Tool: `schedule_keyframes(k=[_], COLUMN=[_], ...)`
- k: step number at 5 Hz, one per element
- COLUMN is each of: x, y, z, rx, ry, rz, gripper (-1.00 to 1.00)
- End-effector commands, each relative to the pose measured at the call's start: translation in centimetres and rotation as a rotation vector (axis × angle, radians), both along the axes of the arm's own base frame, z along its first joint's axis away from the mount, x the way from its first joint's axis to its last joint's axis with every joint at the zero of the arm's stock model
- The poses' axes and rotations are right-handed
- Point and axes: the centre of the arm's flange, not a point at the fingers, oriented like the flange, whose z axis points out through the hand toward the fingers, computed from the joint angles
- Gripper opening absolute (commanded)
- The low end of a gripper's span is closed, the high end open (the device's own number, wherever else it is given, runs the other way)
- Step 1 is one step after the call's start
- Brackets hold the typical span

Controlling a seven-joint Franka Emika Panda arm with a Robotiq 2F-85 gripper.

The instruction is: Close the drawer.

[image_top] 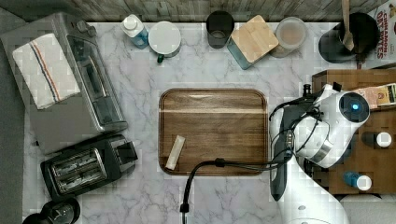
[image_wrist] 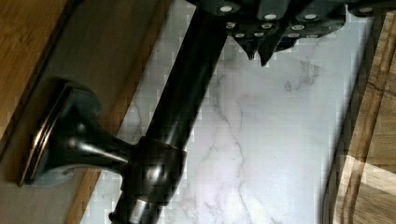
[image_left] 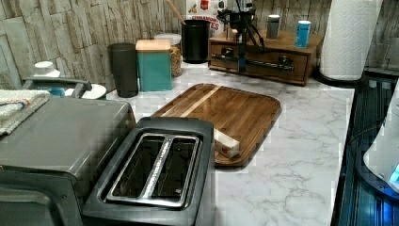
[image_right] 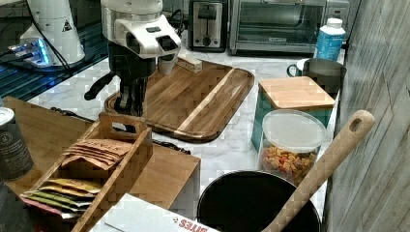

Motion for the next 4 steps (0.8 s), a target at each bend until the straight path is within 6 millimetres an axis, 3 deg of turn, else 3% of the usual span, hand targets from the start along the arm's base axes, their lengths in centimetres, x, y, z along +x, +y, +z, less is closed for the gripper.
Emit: schedule_keyframes(k=[1, 4], x=[-4.39, -4.39], y=[-13.26, -13.26], z=[10.77, 10.77], rx=[-0.174, -0.174], ry=[-0.165, -0.165], rz=[-0.260, -0.259], gripper=[-1.00, -1.00])
